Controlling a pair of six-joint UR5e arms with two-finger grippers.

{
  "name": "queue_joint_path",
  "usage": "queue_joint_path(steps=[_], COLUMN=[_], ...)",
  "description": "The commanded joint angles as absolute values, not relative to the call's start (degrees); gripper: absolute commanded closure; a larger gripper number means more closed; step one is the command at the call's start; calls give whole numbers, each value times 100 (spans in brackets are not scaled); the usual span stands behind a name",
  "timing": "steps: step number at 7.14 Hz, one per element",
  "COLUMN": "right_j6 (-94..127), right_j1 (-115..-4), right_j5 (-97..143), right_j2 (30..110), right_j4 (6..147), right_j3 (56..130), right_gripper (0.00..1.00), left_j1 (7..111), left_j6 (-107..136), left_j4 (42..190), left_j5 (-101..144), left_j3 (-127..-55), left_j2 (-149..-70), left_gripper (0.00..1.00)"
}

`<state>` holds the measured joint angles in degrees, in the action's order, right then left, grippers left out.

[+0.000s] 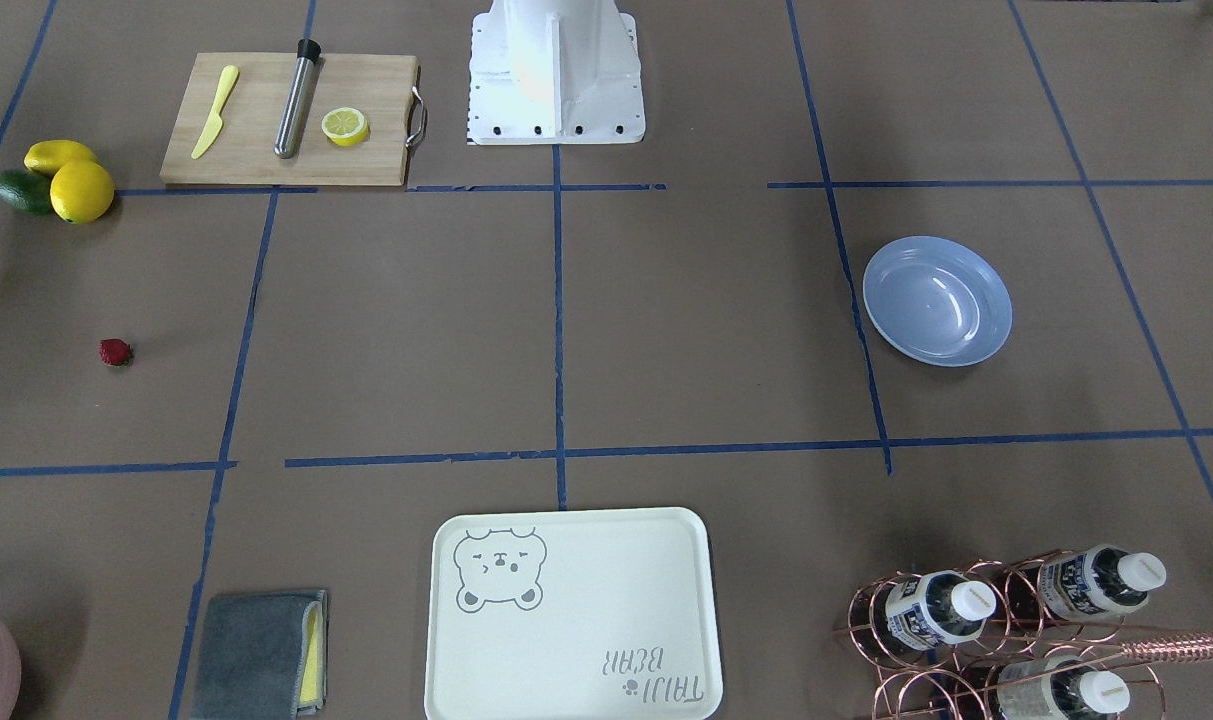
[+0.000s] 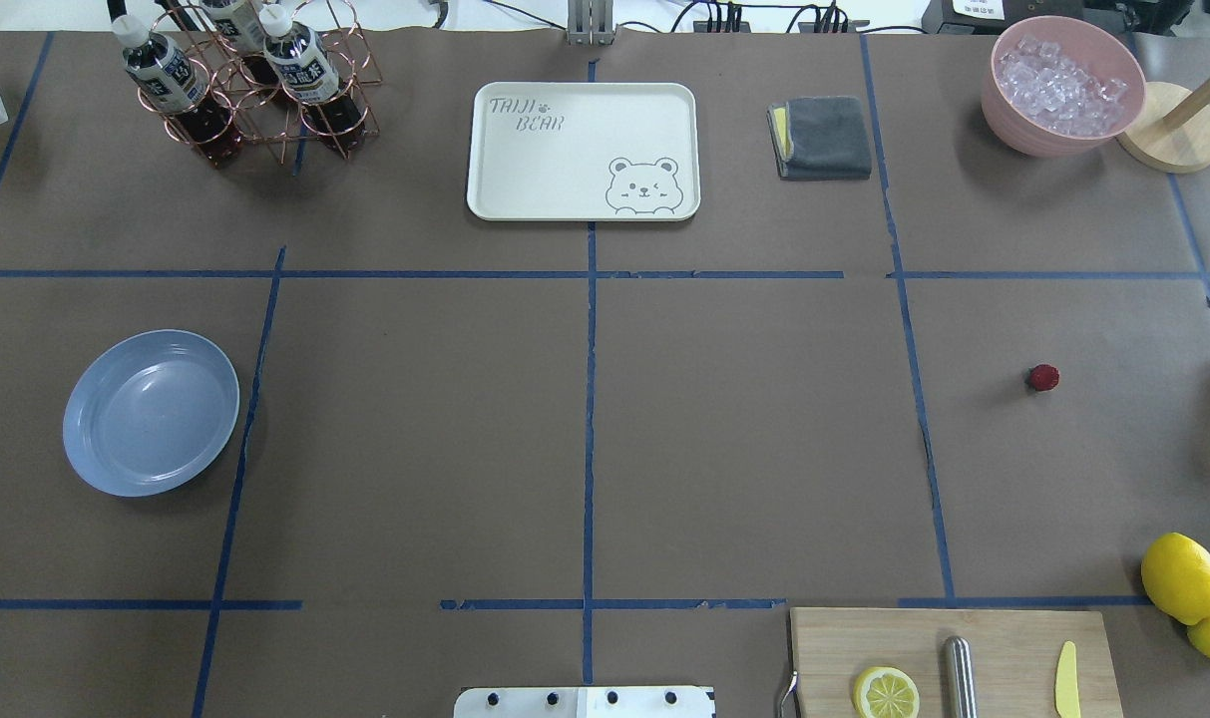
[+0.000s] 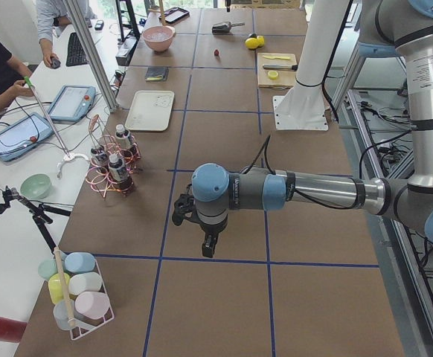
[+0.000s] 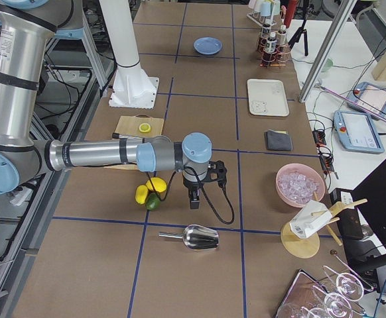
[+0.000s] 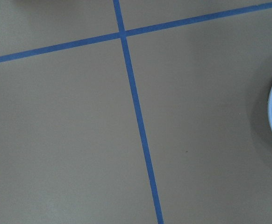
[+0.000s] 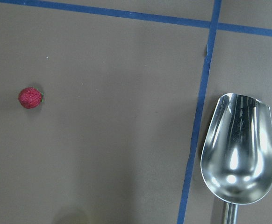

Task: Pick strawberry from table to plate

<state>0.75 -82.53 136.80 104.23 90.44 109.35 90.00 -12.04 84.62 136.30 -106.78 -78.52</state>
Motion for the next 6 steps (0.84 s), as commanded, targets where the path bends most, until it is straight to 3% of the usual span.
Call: queue_joint_path(steps=[1,6], right_j6=[70,97], right_j1=[-8253,-8253], right_j5=[13667,13676], right_j2=[10415,10397], right_j4=[9044,9044], right_j3=[10942,10907], right_gripper=[0,0], left_j1=[9017,8956], left_j6=[-1535,-1486], left_j4=[8655,8675], left_j5=[13641,13719], left_j3=[-10609,-10478], left_j2=[-7849,-7980], left_gripper=[0,0])
